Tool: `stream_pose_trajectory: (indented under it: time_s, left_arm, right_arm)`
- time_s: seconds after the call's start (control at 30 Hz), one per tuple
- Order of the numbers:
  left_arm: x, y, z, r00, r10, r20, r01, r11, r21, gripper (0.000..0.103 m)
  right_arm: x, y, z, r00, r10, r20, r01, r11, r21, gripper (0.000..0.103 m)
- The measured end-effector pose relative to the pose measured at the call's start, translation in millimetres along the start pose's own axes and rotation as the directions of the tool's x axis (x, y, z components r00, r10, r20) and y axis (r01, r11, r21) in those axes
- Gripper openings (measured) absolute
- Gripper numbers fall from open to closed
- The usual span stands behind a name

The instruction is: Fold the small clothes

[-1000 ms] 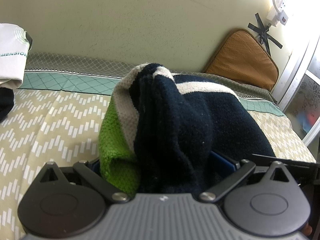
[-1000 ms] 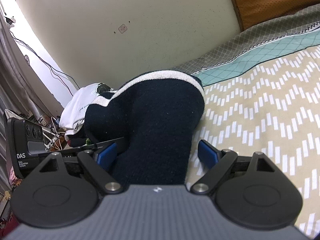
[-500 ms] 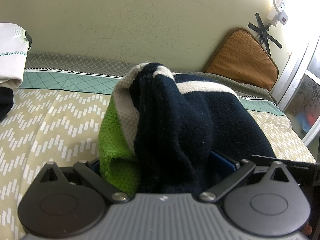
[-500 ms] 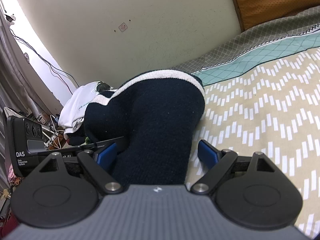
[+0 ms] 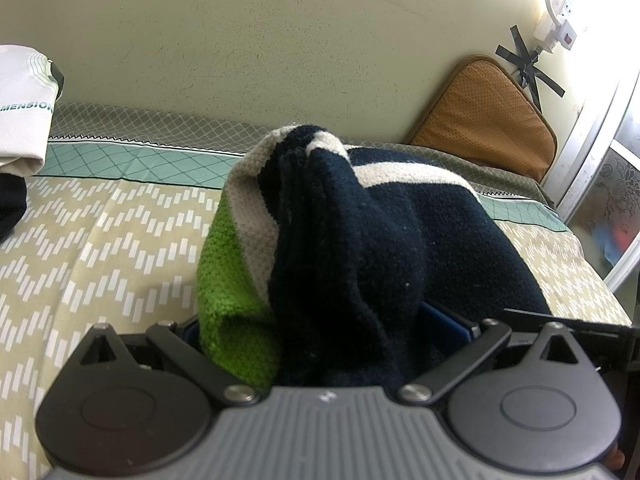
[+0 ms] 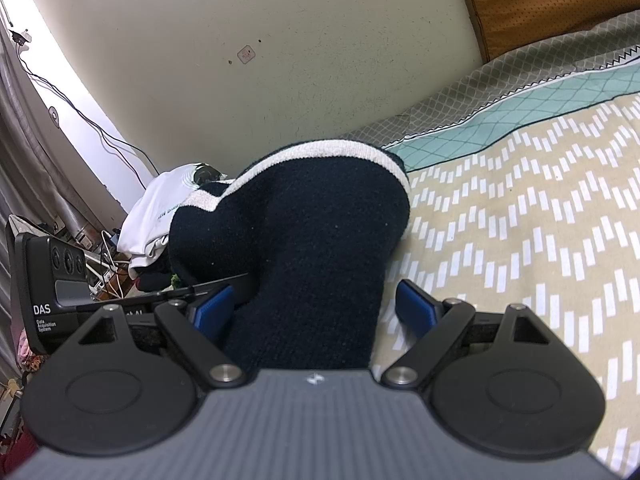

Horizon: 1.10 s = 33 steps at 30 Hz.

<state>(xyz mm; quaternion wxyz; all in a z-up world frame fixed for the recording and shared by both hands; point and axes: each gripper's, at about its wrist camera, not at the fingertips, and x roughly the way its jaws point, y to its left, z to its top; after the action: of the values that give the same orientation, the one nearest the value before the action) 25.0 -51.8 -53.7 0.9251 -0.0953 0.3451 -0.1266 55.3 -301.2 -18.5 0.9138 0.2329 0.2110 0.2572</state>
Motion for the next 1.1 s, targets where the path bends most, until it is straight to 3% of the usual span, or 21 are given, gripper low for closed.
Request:
stream_pose_trajectory:
  time_s: [0.6, 0.9, 0.97, 1.0, 1.1]
  left_arm:
    - [-11, -6, -4, 1.0, 0.022, 0.019, -0.023, 0.999, 0.023, 0.103]
    - [-12, 9, -6, 1.0, -0.015, -0.01, 0.015, 0.999, -0.046, 0.103]
    - [-11, 5, -7, 1.0, -0.008, -0.006, 0.008, 0.999, -0.034, 0.103]
    - [-11, 2, -8, 1.0, -0.007, -0.006, 0.007, 1.0, -0.025, 0.103]
    - [-11, -4, -9, 1.0, -0.008, -0.005, 0.008, 1.0, -0.003, 0.1]
  right_arm:
    - [0, 0, 0, 1.0, -0.007, -0.006, 0.006, 1.0, -0.019, 0.09]
    - [2, 3, -1, 1.0, -0.025, -0.007, 0.025, 0.999, -0.036, 0.089]
    - [5, 10, -3, 0.999, -0.049, -0.019, 0.047, 0.995, -0.083, 0.079]
    - [8, 14, -5, 0.998, -0.046, -0.038, 0.042, 0.994, -0.106, 0.066]
    - [9, 18, -6, 0.997, -0.065, -0.029, 0.061, 0.989, -0.138, 0.061]
